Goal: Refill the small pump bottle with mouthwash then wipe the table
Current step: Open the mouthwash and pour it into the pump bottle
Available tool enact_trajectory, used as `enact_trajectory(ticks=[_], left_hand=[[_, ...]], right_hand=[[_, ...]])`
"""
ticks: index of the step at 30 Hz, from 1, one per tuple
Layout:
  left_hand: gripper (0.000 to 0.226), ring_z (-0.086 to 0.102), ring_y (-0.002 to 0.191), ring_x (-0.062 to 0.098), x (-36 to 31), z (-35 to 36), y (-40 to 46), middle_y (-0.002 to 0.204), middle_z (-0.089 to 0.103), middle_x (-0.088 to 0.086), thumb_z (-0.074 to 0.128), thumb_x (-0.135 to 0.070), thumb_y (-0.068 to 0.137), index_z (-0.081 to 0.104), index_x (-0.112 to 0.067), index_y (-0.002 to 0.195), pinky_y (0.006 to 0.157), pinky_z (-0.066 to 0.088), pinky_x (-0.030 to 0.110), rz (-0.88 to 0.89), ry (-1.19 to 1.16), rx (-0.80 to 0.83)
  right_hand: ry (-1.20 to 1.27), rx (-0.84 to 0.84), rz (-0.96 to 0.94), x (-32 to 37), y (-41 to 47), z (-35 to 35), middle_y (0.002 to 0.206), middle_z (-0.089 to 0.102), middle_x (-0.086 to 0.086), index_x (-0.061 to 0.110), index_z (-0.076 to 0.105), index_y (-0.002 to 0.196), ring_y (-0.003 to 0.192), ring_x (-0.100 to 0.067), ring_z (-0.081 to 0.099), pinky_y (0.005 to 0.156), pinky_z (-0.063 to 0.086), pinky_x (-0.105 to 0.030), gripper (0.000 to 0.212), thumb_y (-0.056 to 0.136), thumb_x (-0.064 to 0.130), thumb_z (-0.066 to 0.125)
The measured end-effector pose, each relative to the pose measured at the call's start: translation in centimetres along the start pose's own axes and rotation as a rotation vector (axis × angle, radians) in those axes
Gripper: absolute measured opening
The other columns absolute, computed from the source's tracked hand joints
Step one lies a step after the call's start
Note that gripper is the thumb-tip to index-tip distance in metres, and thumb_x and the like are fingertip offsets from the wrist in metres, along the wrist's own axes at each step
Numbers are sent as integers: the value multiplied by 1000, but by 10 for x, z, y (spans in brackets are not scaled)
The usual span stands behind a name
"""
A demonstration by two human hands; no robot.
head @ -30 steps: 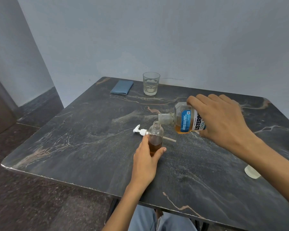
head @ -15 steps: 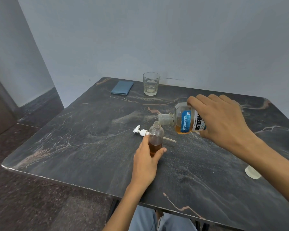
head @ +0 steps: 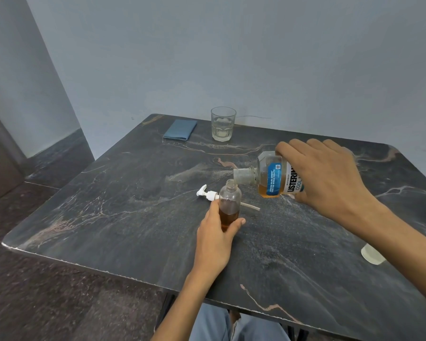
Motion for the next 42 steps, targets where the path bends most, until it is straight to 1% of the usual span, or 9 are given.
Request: enact_trajectory(ticks=[3,13,17,23,25,29,33,37,42], left_hand=[[32,54,87,4,0,0,0,98,58,-12,66,-35,84,46,-30,109,72,40,19,-6,-2,2],[32,54,87,4,0,0,0,95,57,-15,66,-35,84,46,-31,108,73,40,18,-10,-1,-4],[34,54,91,7,0,0,0,99,57,-13,66,-36,83,45,-30,110,79,43,24,-17,-1,3],[33,54,91,5,0,0,0,99,57,-14,66,-36,84,44,-33,108,80,45,26,-14,3,1],[33,55,91,4,1,0,0,99,57,-15,66,-36,84,43,-33,108,79,45,24,-16,4,3],[32,55,87,2,1,0,0,95,57,-15,67,-35,83,44,-34,106,71,41,17,-10,4,-4],[31,54,84,-4,1,0,0,92,57,-18,67,-35,83,44,-35,104,68,39,12,-8,7,-7],[32,53,83,-4,1,0,1,92,56,-18,67,-36,83,44,-35,105,67,38,13,-10,1,-7],[34,53,87,0,3,1,1,95,56,-18,66,-36,83,44,-34,108,71,38,15,-13,2,-3]], right_hand=[[-6,5,-5,0,0,0,91,60,2,21,49,109,74,-18,52,63,25,-25,76,46,29,90],[9,-4,-5,0,1,0,86,60,-1,18,51,105,70,-21,52,63,25,-26,78,39,25,92],[17,-3,-10,-1,1,1,87,59,-1,19,50,106,71,-21,51,63,25,-27,76,43,24,91],[19,-5,-13,0,1,0,90,60,-1,19,50,107,72,-21,52,64,26,-26,77,43,26,91],[18,-8,-11,0,1,0,90,61,-2,18,50,107,72,-21,53,64,25,-26,77,42,26,91],[23,-17,-9,0,1,-1,87,61,-3,18,52,105,70,-22,54,63,26,-26,79,39,27,93],[12,-11,-12,0,1,0,87,60,-1,19,50,106,70,-21,52,63,25,-26,79,39,28,92],[13,-11,-12,0,1,0,86,60,-1,19,50,105,69,-20,51,63,25,-26,79,38,27,92],[8,-1,-14,-1,1,2,89,60,-1,19,49,108,72,-21,52,64,26,-26,80,41,29,92]])
Point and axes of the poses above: each hand's wrist, its own y-axis towards the middle knuckle, its own z-axis out of the palm, x = y × z, the point moved 7 cm from there along y, towards the middle knuckle
